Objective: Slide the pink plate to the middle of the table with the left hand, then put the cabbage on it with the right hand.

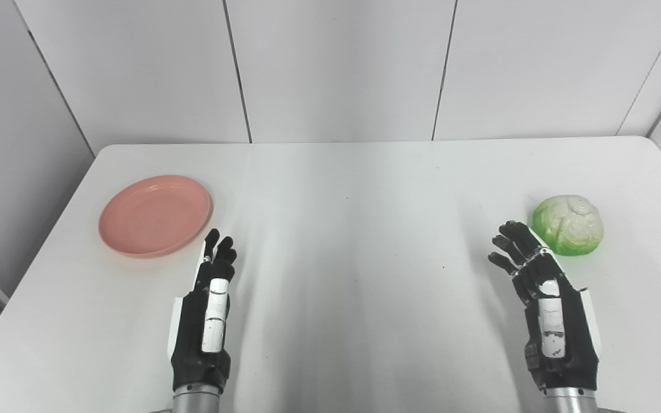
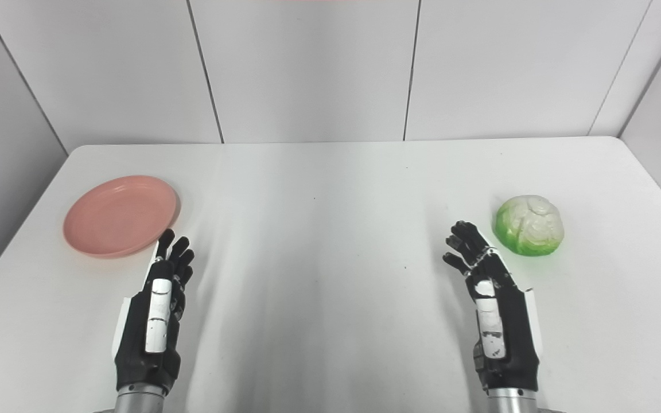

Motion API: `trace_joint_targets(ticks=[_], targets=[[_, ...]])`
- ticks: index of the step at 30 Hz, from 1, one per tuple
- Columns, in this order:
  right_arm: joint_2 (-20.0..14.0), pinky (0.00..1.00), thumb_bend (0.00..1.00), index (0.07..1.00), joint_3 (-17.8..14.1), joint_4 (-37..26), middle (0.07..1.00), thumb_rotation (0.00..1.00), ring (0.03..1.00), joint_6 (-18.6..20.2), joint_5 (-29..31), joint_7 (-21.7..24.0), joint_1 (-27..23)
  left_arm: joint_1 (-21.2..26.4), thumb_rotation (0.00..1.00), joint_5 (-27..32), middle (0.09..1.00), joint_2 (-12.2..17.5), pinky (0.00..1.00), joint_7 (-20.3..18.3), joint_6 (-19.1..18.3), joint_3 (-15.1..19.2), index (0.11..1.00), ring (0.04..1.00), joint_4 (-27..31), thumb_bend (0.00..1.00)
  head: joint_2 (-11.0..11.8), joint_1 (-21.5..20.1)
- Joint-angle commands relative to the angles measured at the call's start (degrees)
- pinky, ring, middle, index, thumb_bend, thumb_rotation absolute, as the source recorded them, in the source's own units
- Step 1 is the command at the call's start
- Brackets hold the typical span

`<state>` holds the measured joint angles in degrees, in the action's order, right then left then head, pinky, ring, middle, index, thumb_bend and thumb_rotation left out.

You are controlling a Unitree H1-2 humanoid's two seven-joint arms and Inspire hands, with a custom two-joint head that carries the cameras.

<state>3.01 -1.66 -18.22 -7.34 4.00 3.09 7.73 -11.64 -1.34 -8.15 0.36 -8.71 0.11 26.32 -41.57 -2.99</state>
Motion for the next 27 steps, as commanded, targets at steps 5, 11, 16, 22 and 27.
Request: trace_joint_targets(ticks=[5,11,16,22,27], targets=[[-0.6,0.80,0.82,0.786,0.4,-1.8,0.841,0.93,0.829,-0.8,0.2,0.0,3.8,-4.3,0.90,0.0,0.965,1.9,1.00,-0.4,0.6,-0.1,0.963,0.969,1.5,0.82,0.0,0.1],[-0.9,0.81,0.81,0.807,0.4,-1.3,0.862,0.94,0.845,-1.6,-0.1,0.2,3.8,-4.3,0.90,-0.1,0.964,2.0,1.00,-0.4,1.0,-0.1,0.964,0.969,1.3,0.82,0.0,0.1],[-1.4,0.83,0.80,0.891,0.3,-0.9,0.902,0.95,0.873,-1.7,0.5,0.8,3.9,-4.4,0.90,-0.1,0.960,2.0,1.00,-0.4,0.6,-0.1,0.960,0.967,1.6,0.82,-0.1,0.1],[-1.9,0.86,0.80,0.930,0.5,-1.0,0.935,0.96,0.901,-0.9,0.5,1.6,3.8,-4.4,0.90,0.0,0.962,2.1,1.00,-0.5,0.9,-0.2,0.961,0.969,1.4,0.82,0.0,0.0],[-1.9,0.86,0.79,0.929,0.2,-0.7,0.934,0.95,0.900,-0.9,0.9,1.8,3.9,-4.5,0.90,-0.4,0.961,1.9,1.00,-0.3,0.9,-0.3,0.960,0.966,1.4,0.82,0.7,0.7]])
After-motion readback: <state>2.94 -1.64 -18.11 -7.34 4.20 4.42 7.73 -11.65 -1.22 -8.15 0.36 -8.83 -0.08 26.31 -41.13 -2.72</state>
